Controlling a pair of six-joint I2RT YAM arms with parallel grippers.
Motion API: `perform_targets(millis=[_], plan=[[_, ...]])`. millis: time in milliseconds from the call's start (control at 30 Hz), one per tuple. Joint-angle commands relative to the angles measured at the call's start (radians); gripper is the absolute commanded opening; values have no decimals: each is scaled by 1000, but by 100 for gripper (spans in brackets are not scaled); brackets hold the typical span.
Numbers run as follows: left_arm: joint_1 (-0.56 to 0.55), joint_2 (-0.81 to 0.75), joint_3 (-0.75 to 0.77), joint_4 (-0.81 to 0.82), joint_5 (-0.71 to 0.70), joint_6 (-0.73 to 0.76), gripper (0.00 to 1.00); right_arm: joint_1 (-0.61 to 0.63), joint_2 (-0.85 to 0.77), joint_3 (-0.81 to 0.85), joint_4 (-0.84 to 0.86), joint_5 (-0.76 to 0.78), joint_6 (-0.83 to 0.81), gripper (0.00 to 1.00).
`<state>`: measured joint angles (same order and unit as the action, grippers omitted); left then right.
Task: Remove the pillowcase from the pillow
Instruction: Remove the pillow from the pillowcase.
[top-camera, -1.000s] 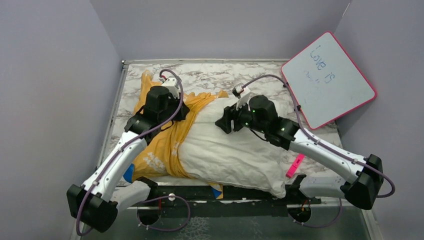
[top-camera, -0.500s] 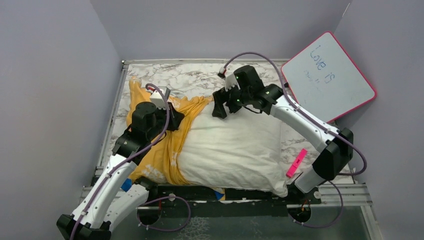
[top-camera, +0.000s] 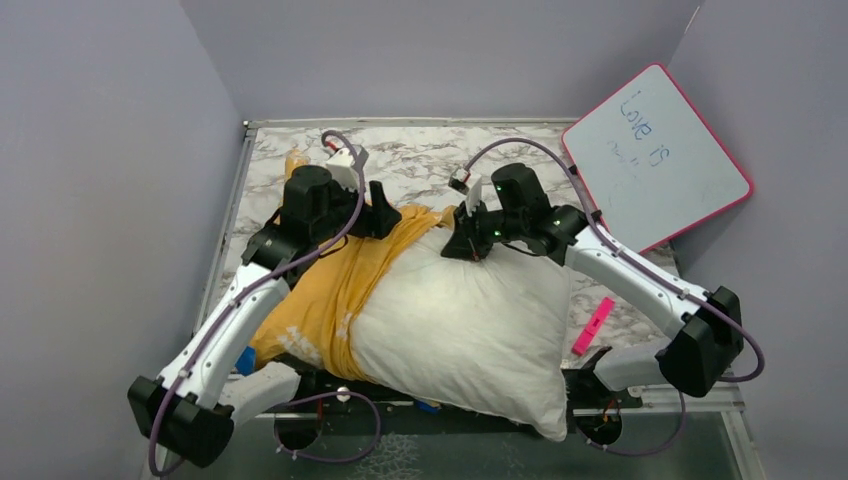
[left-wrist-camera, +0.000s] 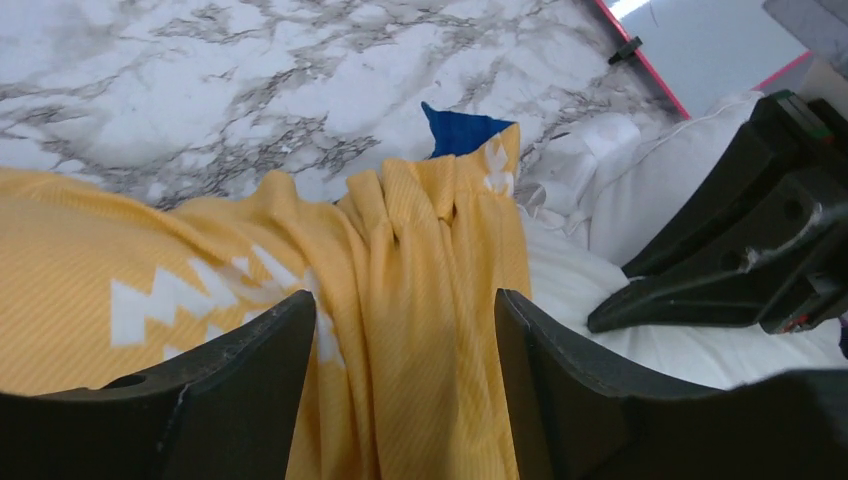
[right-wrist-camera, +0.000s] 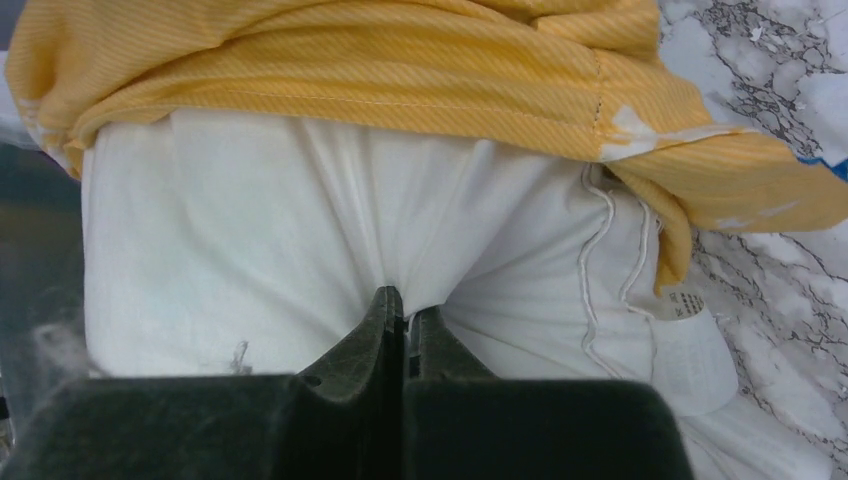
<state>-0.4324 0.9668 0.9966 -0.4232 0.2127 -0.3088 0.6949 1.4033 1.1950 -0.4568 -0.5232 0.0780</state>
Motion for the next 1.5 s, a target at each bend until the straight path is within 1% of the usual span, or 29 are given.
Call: perform_targets(millis=[0,100,133,200,300,333,367,400,500,567,600,667,733,767,833,933,1000,1100,1133,1167,1200,1233,1267,1300,1333,1400,1433,1467], plan=[[-18,162,128,-41,180,112,69,31,-76,-88,55,-78,12,0],[-47,275,215,-176,177,187,66,32,-100,-103,72,-11,15,0],[-49,297,235,-220,189,213,62,32,-108,-104,75,25,16,0],[-49,305,250,-264,202,249,51,32,-123,-106,85,97,22,0],[-48,263,245,-267,162,249,29,32,-139,-109,104,192,31,0],[-48,253,246,-273,156,252,18,32,-143,-110,110,218,36,0],[-48,247,247,-276,149,256,5,32,-149,-112,115,240,40,0],[-48,241,246,-279,131,254,0,32,-154,-113,122,258,43,0],[-46,221,241,-278,0,245,0,32,-182,-113,146,310,46,0],[-44,203,254,-273,-126,237,0,32,-205,-110,164,369,41,0],[-37,195,270,-267,-232,229,0,32,-218,-107,174,425,41,1],[12,189,310,-248,-323,227,0,32,-253,-111,223,614,46,0],[90,205,369,-232,-346,225,0,31,-283,-113,302,754,14,0],[136,220,402,-229,-346,221,0,31,-289,-102,331,785,-7,0],[209,247,454,-221,-345,220,0,31,-280,-62,349,791,-39,0],[263,281,502,-223,-378,219,0,30,-236,-15,333,771,-45,0],[286,290,497,-223,-382,207,0,29,-208,-3,313,781,-27,0],[309,296,450,-224,-329,191,0,30,-157,29,246,794,7,0],[313,297,433,-224,-301,185,4,30,-137,38,224,803,22,0],[315,293,419,-226,-273,182,17,30,-118,48,201,808,32,0],[316,286,405,-226,-243,178,35,29,-97,59,178,813,40,0],[317,275,393,-225,-220,170,45,30,-79,71,155,816,48,0],[316,261,381,-221,-191,161,54,29,-69,83,135,814,56,0],[317,245,372,-211,-153,157,63,30,-69,78,130,795,57,0],[317,232,367,-198,-114,156,74,30,-80,58,149,755,47,0],[316,226,376,-184,-20,165,86,30,-126,-20,248,611,-6,0],[316,232,391,-179,31,174,90,29,-149,-55,300,530,-32,0],[317,243,410,-179,97,188,91,30,-167,-83,341,461,-45,0]])
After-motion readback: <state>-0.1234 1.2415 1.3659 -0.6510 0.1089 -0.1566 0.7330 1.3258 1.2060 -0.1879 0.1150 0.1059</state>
